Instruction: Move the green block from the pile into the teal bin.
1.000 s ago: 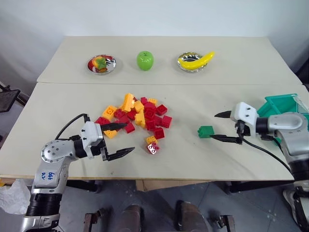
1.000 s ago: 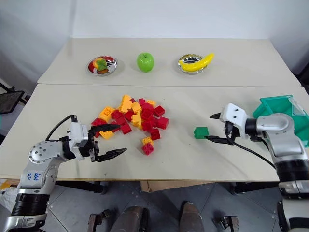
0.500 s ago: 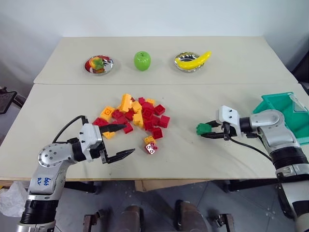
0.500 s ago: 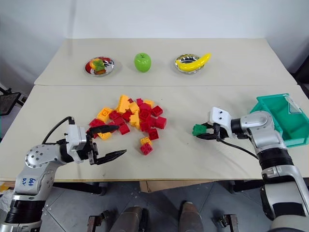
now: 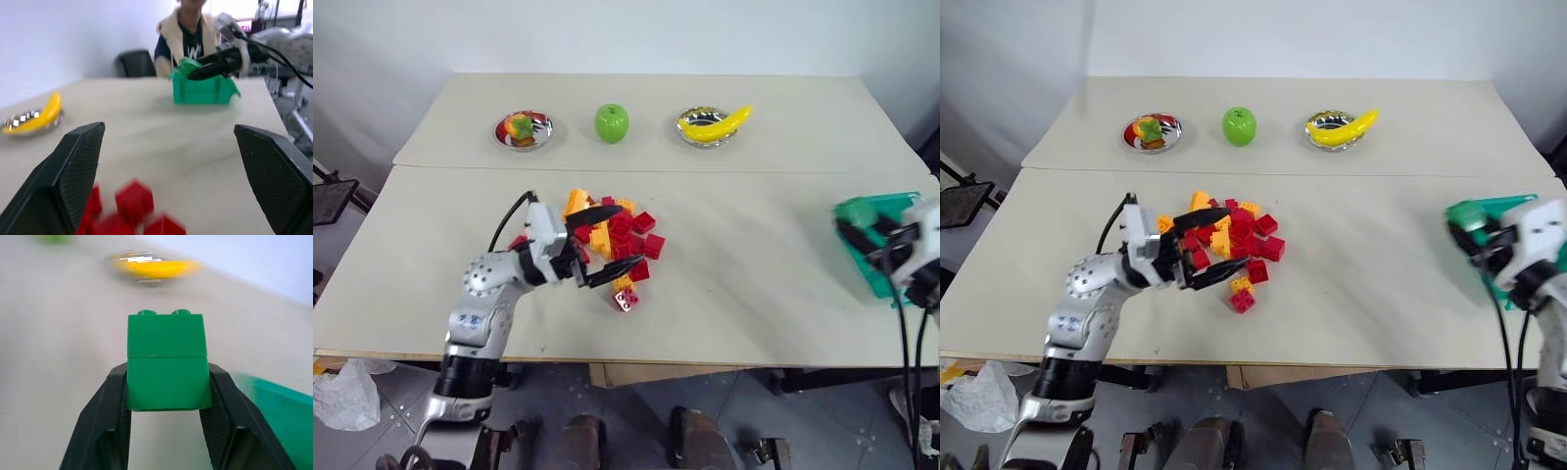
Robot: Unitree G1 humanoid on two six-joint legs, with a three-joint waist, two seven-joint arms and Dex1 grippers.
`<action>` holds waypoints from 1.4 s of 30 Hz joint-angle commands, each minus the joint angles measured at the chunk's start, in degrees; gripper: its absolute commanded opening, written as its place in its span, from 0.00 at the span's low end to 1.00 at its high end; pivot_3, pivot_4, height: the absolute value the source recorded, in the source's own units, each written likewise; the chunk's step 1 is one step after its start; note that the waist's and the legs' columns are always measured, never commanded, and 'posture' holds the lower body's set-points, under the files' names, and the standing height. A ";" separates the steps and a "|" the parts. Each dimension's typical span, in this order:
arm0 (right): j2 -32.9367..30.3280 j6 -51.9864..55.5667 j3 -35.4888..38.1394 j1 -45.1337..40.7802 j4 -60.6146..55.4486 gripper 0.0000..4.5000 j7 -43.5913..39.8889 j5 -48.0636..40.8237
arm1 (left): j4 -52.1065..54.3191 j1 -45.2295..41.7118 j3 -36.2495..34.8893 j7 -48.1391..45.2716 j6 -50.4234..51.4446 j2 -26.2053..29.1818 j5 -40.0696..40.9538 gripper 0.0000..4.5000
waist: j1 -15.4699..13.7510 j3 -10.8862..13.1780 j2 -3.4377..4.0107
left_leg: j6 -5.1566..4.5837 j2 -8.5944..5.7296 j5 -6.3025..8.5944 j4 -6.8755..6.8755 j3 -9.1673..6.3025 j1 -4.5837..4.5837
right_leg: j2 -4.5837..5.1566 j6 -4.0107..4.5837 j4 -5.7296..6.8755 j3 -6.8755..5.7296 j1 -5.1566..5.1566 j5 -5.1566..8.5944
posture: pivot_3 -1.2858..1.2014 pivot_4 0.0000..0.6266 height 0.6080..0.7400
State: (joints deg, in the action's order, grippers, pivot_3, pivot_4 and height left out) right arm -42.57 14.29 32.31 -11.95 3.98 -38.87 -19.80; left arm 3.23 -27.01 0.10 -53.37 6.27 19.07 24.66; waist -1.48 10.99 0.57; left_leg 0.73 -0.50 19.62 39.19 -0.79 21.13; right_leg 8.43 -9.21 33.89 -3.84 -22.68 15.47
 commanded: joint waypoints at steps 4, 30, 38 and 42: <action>-4.79 2.57 9.00 3.32 -0.22 0.33 8.36 1.92 | -3.46 -3.87 2.87 -1.93 -0.59 -0.27 -0.95 1.00 | 0.30 -0.02 0.03 | -0.02 0.01 0.00 -0.05 0.14 -0.04 | -0.01 0.00 0.00 0.10 -0.06 0.00 | 0.52 0.24 1.00; -5.97 -8.87 -5.88 5.56 -6.39 0.99 -22.26 -8.21 | -8.62 3.92 -7.38 -1.60 -3.34 13.73 -4.19 1.00 | 1.50 -0.02 0.04 | -0.06 0.16 -0.01 -0.09 0.14 -0.11 | -0.14 -0.01 -0.01 0.15 -0.05 -0.01 | 0.52 0.24 1.00; 3.21 -11.24 -13.66 13.68 -19.19 0.99 -18.39 -6.98 | -1.17 16.03 -17.23 5.95 -2.42 16.04 -2.71 1.00 | 0.09 -0.01 0.01 | 0.03 0.16 0.06 -0.07 -0.02 -0.05 | -0.11 0.02 -0.04 0.09 -0.05 -0.04 | 0.52 0.24 1.00; 5.48 -12.27 -12.94 14.16 -15.96 0.99 -15.74 -6.57 | 2.10 22.18 -19.50 7.51 -5.32 18.13 -6.28 1.00 | 0.07 -0.01 0.00 | -0.03 0.10 0.10 -0.02 0.06 -0.01 | -0.08 0.01 -0.07 0.13 -0.07 -0.05 | 0.52 0.24 1.00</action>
